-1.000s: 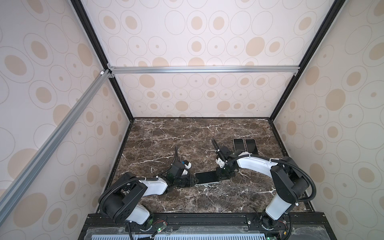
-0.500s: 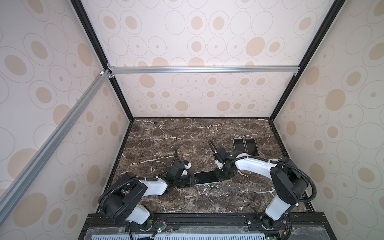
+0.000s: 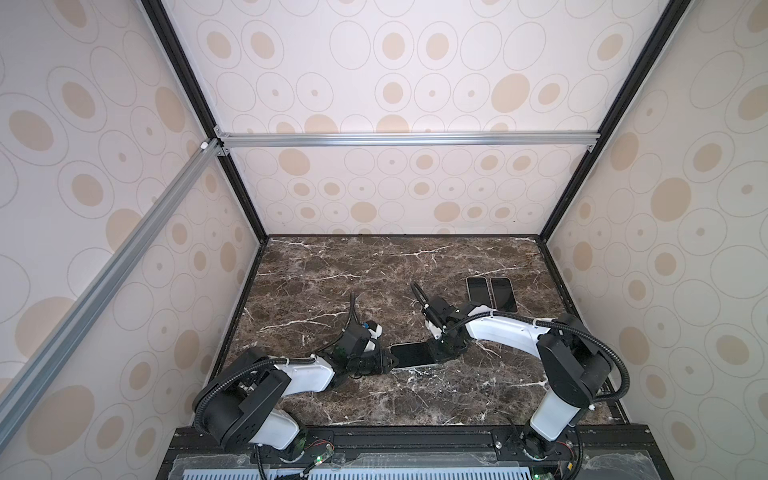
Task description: Put the phone into the phone case
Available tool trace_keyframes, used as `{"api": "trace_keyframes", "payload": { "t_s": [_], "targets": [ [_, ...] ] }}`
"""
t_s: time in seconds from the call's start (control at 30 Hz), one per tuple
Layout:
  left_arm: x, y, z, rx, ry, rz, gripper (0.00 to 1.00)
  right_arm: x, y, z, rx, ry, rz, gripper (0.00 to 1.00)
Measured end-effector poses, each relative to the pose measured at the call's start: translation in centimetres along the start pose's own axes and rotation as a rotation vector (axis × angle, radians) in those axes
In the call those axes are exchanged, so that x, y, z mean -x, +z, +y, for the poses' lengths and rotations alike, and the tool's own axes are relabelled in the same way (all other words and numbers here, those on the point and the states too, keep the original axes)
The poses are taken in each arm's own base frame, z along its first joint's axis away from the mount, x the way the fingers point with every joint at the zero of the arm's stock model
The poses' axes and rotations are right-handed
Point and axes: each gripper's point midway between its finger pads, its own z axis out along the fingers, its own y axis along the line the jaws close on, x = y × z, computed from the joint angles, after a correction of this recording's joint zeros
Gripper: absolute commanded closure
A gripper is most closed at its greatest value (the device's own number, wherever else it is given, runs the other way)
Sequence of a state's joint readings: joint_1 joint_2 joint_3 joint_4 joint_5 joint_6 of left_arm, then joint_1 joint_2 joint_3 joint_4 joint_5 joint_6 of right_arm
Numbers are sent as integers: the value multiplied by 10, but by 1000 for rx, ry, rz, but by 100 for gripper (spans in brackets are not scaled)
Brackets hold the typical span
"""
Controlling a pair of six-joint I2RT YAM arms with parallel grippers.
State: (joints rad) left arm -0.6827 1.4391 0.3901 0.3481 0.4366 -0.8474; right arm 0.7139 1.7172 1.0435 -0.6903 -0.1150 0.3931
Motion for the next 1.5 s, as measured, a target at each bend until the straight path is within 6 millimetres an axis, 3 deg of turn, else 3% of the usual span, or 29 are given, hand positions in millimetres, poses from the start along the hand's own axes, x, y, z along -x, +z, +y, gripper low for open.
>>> {"api": "trace_keyframes", "payload": {
  "t_s": [0.27, 0.47, 0.7, 1.07, 1.5],
  "targets": [
    [7, -1, 1, 24, 0, -16, 56, 6, -8, -3, 39, 24, 8, 80],
    [15, -3, 6, 53, -6, -26, 57, 25, -26, -7, 46, 33, -47, 81],
    [21, -4, 11, 64, -5, -27, 61, 34, -29, -14, 46, 49, -69, 83],
    [27, 4, 8, 45, 19, -3, 67, 50, -22, -14, 136, 78, -100, 84],
    [27, 6, 10, 52, 19, 6, 74, 44, -6, -16, 136, 87, -61, 85]
  ]
}}
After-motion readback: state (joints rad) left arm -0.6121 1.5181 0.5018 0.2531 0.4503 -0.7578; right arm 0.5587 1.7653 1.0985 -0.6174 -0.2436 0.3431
